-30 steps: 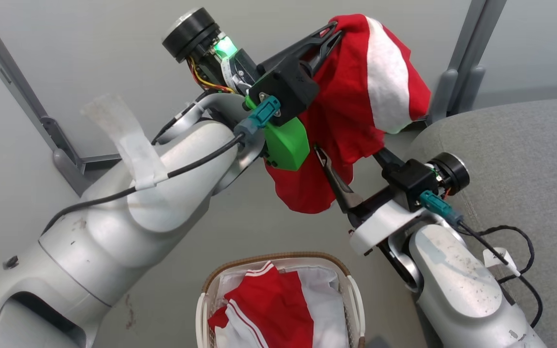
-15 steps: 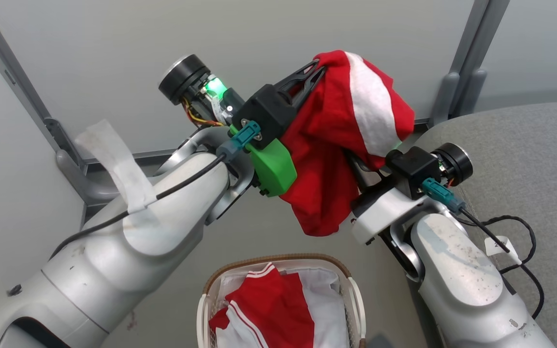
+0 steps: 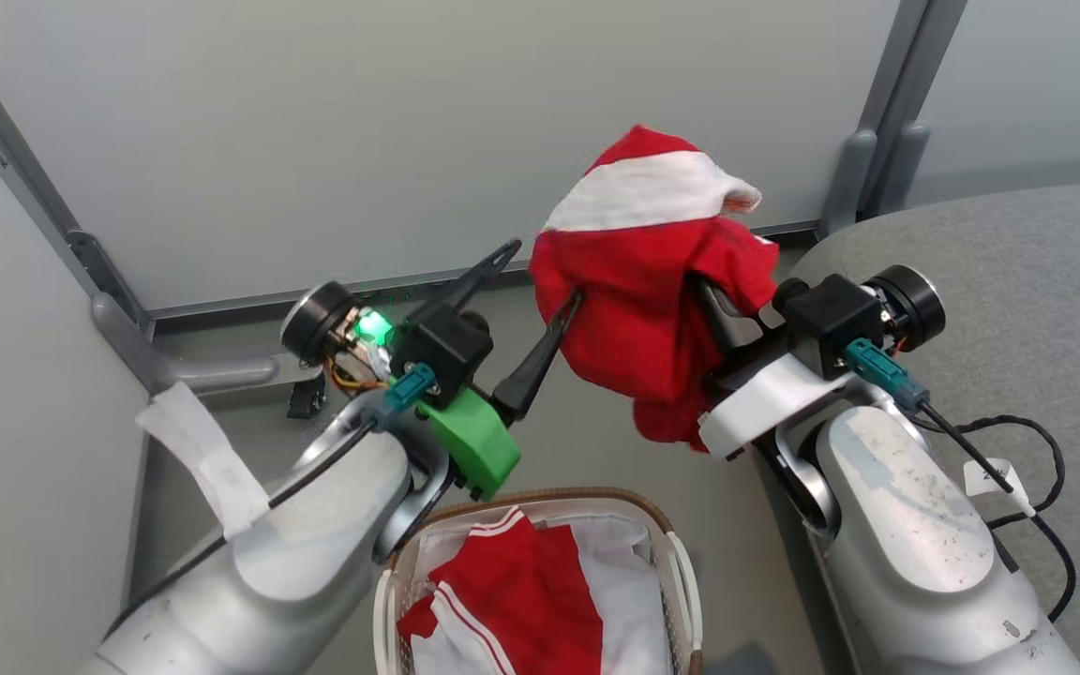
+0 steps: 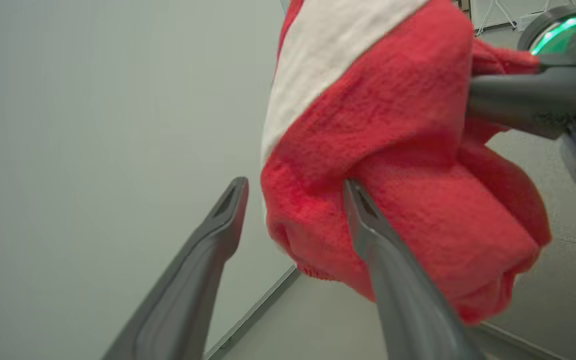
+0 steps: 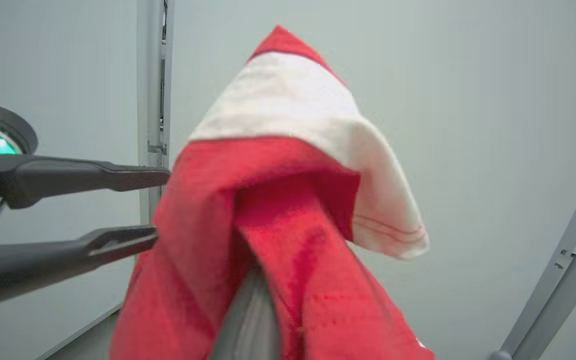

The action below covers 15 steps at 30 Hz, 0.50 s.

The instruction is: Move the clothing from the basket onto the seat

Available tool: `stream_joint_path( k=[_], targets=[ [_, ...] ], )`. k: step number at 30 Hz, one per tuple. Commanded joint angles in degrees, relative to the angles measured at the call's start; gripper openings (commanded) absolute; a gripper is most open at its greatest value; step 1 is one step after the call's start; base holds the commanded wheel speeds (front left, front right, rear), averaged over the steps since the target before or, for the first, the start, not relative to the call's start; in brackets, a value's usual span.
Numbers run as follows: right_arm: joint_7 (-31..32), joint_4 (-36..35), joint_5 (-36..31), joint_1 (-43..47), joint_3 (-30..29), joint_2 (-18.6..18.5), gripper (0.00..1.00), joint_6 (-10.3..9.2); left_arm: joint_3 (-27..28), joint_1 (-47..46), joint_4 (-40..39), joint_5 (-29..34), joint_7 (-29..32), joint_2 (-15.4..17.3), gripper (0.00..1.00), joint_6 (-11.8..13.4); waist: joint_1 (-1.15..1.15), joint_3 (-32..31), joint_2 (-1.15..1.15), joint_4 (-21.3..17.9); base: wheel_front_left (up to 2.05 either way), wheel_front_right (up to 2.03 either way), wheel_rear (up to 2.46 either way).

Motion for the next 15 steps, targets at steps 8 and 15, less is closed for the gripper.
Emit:
stream_joint_path(
  k=[8, 15],
  targets=[
    [-0.1, -1.0, -2.1, 1.5, -1.4, -0.2, 0.00, -0.06, 8.6, 13.7, -4.4, 0.7, -0.4, -1.1, 1.00, 0.8, 0.00, 0.9, 0.00, -0.7, 0.00, 0.00, 0.00],
    [-0.1, -0.8, -2.7, 3.0, -2.7, -0.2, 0.00, -0.06, 15.5, 22.2, -6.7, 4.7, -0.4, -2.7, 1.00, -0.6, 0.00, 1.8, 0.00, -1.3, 0.00, 0.00, 0.00]
  ],
)
